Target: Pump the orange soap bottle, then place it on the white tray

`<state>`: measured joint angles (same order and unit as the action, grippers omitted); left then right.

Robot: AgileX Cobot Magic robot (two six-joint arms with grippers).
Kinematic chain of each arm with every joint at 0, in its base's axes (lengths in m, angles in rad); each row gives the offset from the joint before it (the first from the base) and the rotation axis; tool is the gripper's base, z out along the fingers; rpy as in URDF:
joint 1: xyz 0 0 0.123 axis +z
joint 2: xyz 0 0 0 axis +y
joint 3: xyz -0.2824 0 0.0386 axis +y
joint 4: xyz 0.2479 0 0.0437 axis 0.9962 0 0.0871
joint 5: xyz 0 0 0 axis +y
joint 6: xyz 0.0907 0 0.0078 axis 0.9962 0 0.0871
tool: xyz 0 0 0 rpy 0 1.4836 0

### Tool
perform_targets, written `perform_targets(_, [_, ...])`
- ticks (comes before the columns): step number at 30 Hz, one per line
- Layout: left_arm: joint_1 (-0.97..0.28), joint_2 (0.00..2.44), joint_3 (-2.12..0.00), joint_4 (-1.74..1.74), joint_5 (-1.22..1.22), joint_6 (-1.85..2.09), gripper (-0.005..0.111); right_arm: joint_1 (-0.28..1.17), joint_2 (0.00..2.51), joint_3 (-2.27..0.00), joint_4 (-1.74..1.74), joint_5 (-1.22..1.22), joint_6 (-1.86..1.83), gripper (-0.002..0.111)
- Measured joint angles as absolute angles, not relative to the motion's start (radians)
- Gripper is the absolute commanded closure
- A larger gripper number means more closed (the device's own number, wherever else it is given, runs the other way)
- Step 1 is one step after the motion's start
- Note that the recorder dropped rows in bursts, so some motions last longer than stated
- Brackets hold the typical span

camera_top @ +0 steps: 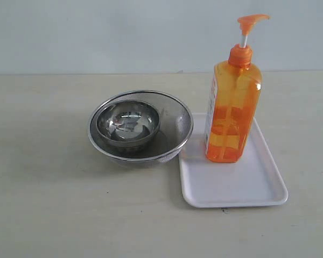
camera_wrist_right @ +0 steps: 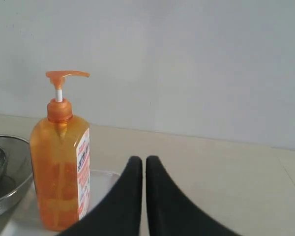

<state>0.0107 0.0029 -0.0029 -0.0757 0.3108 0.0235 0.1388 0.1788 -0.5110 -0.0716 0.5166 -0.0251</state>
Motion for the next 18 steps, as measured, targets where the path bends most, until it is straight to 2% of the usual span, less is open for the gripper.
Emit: perform_targets(18, [0.011, 0.003, -0.003, -0.076, 0.312, 0.027, 0.102, 0.139, 0.117, -0.319, -0.039, 0.406, -0.025, 0.108])
